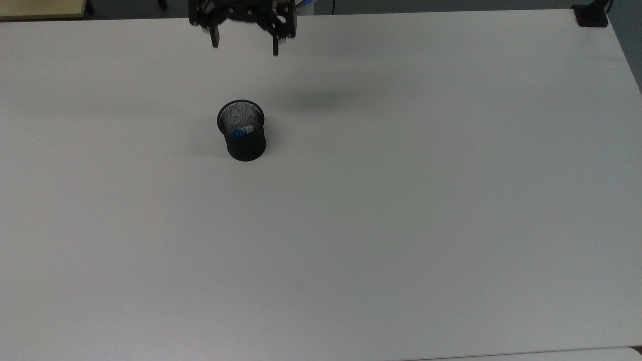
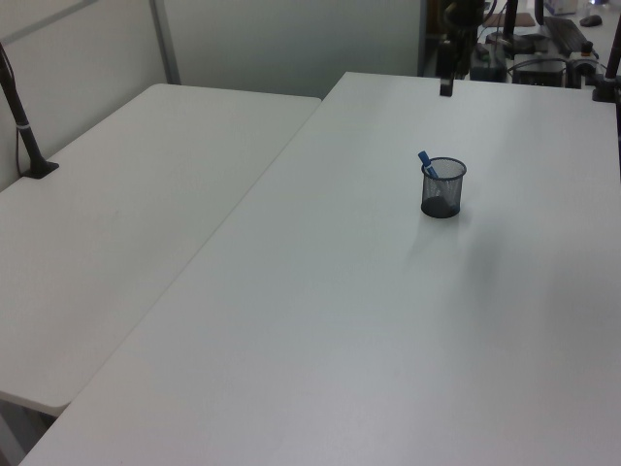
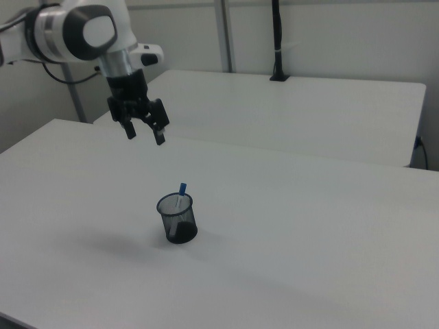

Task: Remove the marker
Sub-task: 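Lower the gripper over the cup and close on the blue marker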

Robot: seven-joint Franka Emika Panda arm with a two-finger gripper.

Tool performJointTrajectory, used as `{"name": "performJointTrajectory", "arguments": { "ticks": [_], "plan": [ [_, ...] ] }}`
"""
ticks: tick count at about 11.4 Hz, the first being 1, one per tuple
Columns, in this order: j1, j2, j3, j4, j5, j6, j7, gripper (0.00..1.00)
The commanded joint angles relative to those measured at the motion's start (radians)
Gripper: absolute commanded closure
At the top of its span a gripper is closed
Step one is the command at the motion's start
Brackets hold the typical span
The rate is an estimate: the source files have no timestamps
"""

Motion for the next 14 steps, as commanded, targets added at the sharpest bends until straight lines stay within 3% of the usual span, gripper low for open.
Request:
{"name": "performJointTrajectory", "arguments": {
  "ticks": [1, 3, 7, 12, 14],
  "plan": [
    [-0.033, 0.079, -0.001, -0.007, 0.016, 0.087, -0.031, 0.0],
    [-0.037, 0.125, -0.001, -0.016, 0.012, 0.133, -0.031, 0.0],
    [-0.06, 0.176, 0.0, -0.094, 0.007, 0.258, -0.094, 0.43],
    [-0.068, 0.23, 0.002, -0.096, 0.007, 0.345, -0.095, 0.49],
    [-0.065, 0.234, 0.003, -0.096, -0.001, 0.345, -0.095, 0.65]
  ]
}}
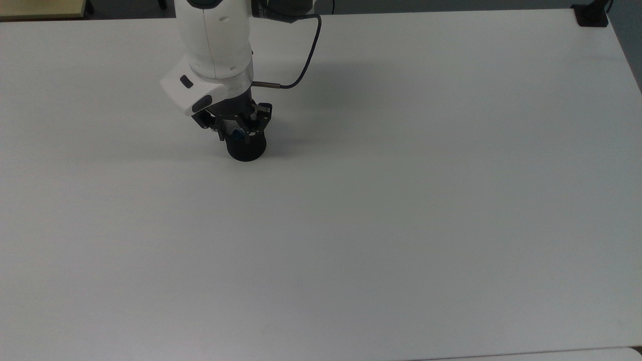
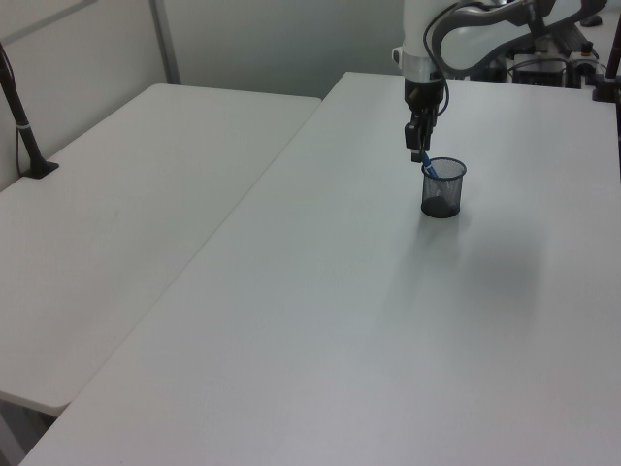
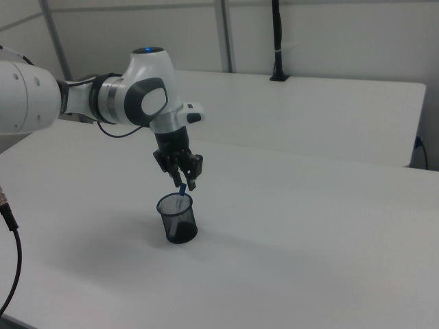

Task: Remove the marker
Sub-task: 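Lower the gripper over the cup and close on the blue marker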

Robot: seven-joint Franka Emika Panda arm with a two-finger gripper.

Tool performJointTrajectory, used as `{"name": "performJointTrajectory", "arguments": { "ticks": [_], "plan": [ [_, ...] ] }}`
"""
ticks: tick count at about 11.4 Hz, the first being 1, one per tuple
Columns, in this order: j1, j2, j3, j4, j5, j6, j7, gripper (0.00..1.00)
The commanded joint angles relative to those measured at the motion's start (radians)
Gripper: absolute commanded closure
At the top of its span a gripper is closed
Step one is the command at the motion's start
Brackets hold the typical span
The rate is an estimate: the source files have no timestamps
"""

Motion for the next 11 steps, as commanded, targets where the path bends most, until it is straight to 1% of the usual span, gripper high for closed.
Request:
{"name": "performJointTrajectory", "arguments": {
  "ticks": [1, 2, 4, 5, 6, 9, 11],
  "plan": [
    [0.002, 0.004, 0.004, -0.021, -0.005, 0.028, -0.023, 0.74],
    [0.002, 0.003, 0.004, -0.026, -0.011, 0.027, -0.023, 0.83],
    [0.0, -0.006, 0.004, -0.026, -0.011, 0.013, -0.033, 0.86],
    [-0.001, -0.011, 0.004, -0.026, -0.011, 0.011, -0.035, 0.91],
    [-0.004, -0.022, 0.004, -0.024, -0.011, 0.005, -0.035, 0.93],
    [-0.009, -0.083, 0.004, -0.006, -0.01, -0.038, -0.038, 0.93],
    [-0.007, -0.092, 0.004, 0.081, -0.005, -0.085, -0.026, 0.93]
  ]
}}
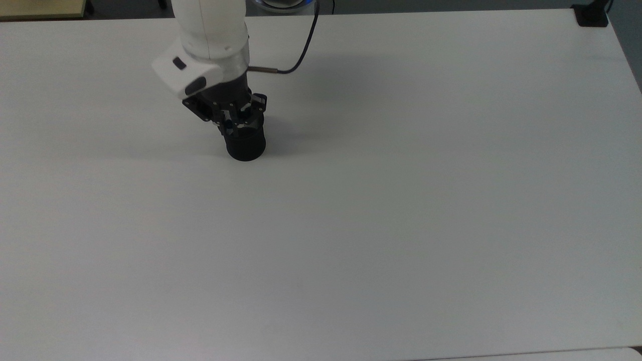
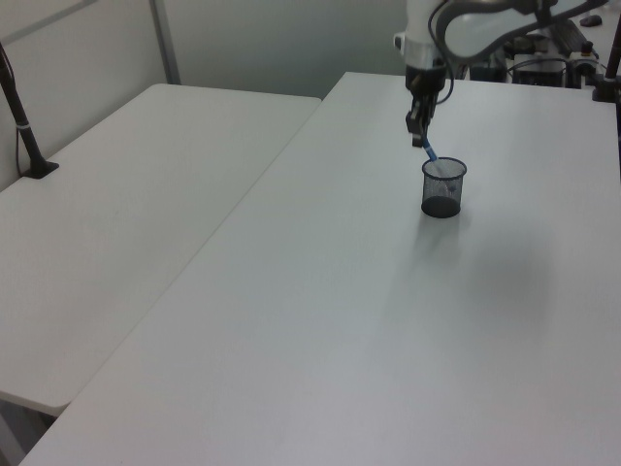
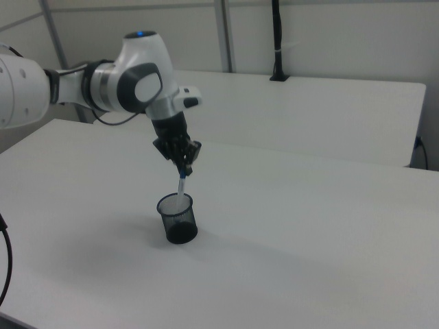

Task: Remove the marker
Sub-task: 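Lift the blue marker up out of the mesh cup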

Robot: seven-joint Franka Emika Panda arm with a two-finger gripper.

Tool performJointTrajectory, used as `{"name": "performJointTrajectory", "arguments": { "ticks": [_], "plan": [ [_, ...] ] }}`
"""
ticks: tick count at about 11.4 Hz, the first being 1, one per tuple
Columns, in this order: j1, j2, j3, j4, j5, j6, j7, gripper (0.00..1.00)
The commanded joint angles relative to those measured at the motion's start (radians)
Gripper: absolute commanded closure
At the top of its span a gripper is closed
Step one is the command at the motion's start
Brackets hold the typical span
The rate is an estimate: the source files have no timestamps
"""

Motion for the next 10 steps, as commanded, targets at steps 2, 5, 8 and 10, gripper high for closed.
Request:
{"name": "performJointTrajectory", "arguments": {
  "ticks": [2, 5, 8, 10],
  "plan": [
    [-0.001, -0.051, 0.009, 0.188, 0.015, -0.162, -0.004, 0.92],
    [0.084, -0.053, 0.034, 0.233, 0.101, -0.169, 0.081, 0.92],
    [0.219, -0.015, 0.035, 0.218, 0.103, -0.17, 0.182, 0.91],
    [0.273, 0.007, 0.035, 0.187, 0.103, -0.173, 0.201, 0.91]
  ]
}}
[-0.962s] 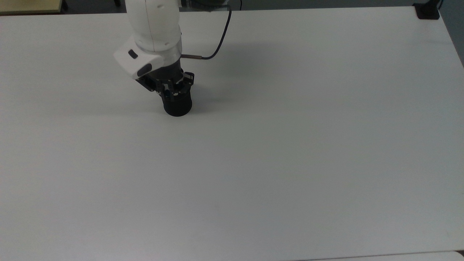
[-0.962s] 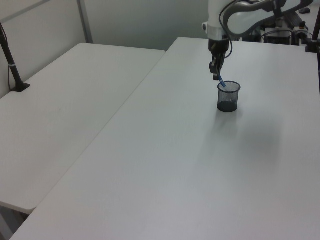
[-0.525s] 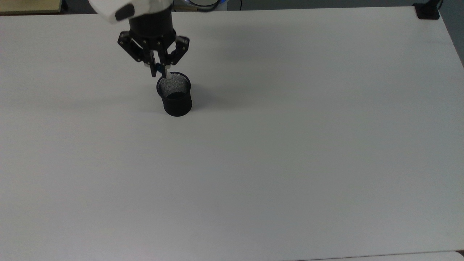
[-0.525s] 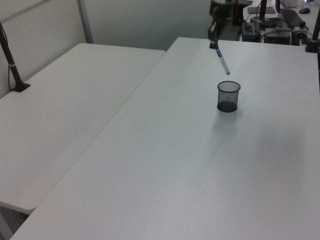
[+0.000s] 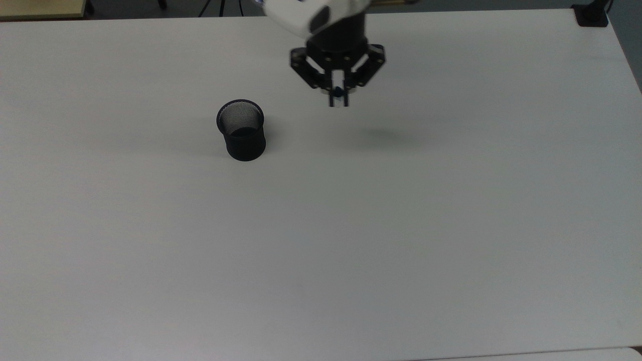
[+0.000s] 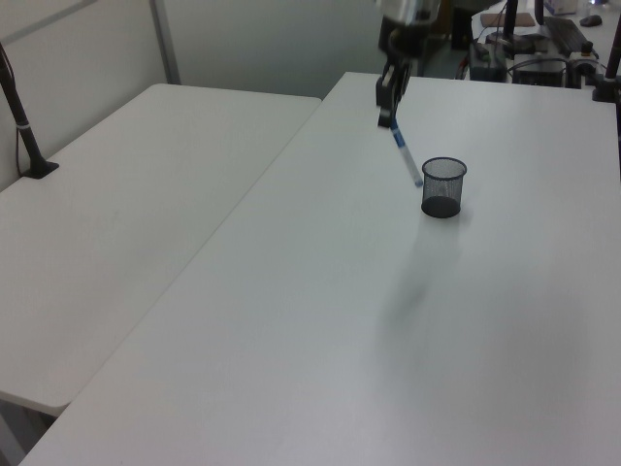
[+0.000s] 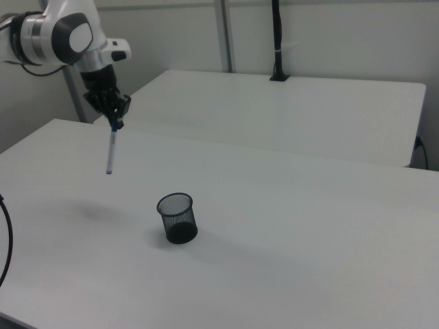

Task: Remove the marker
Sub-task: 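Lift the blue marker up out of the mesh cup, then carry the marker away from the cup and lower it to the table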

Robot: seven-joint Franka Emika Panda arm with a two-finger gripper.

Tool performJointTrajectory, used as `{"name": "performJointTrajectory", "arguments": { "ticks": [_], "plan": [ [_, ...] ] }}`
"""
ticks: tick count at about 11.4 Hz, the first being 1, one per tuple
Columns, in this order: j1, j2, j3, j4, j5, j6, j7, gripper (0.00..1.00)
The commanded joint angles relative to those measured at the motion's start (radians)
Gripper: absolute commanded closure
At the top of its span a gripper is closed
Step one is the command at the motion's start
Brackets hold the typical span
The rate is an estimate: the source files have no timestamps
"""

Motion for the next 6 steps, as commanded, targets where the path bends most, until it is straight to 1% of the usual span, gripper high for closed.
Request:
{"name": "performJointTrajectory", "arguments": {
  "ticks": [1, 2, 4, 5, 6],
  "plan": [
    [0.08, 0.029, -0.013, -0.057, 0.009, -0.023, 0.028, 0.91],
    [0.1, 0.041, -0.013, -0.078, 0.008, -0.043, 0.028, 0.9],
    [0.118, 0.093, -0.013, -0.084, 0.005, -0.089, 0.026, 0.9],
    [0.126, 0.107, -0.013, -0.107, -0.006, -0.086, 0.026, 0.87],
    [0.123, 0.115, -0.013, -0.108, -0.006, -0.085, 0.026, 0.73]
  ]
}}
